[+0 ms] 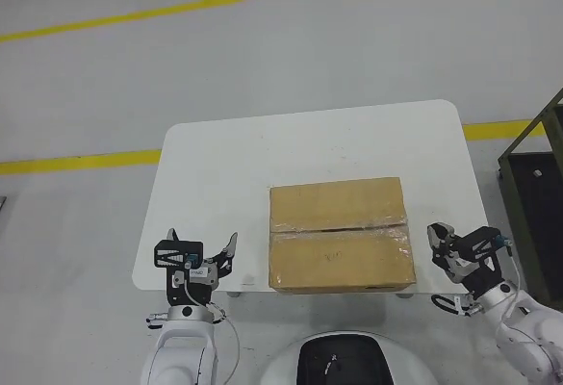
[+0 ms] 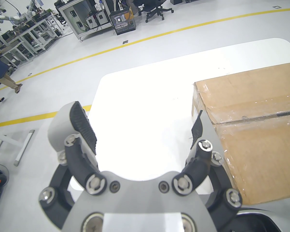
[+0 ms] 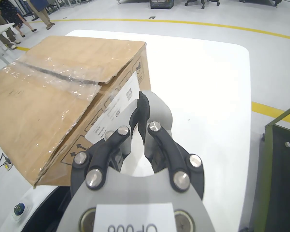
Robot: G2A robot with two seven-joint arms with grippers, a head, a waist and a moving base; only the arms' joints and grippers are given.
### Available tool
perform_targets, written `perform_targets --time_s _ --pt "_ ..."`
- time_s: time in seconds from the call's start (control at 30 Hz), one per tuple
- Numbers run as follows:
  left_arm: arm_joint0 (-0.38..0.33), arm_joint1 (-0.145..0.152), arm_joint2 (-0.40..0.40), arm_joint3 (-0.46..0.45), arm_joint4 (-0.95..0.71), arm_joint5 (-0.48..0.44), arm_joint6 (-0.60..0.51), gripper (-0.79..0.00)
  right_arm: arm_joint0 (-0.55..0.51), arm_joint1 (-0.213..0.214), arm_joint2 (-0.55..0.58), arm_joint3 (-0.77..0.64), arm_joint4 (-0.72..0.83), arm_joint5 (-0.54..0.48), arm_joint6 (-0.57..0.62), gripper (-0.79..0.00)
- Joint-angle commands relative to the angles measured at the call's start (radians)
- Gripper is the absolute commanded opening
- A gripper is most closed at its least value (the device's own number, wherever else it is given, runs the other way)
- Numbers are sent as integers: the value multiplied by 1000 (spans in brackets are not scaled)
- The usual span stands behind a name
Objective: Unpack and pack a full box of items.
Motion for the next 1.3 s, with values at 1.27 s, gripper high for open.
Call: perform_targets --time_s 1.27 --pt "0 0 0 0 0 0 0 0 171 -22 -197 93 -37 -54 12 -785"
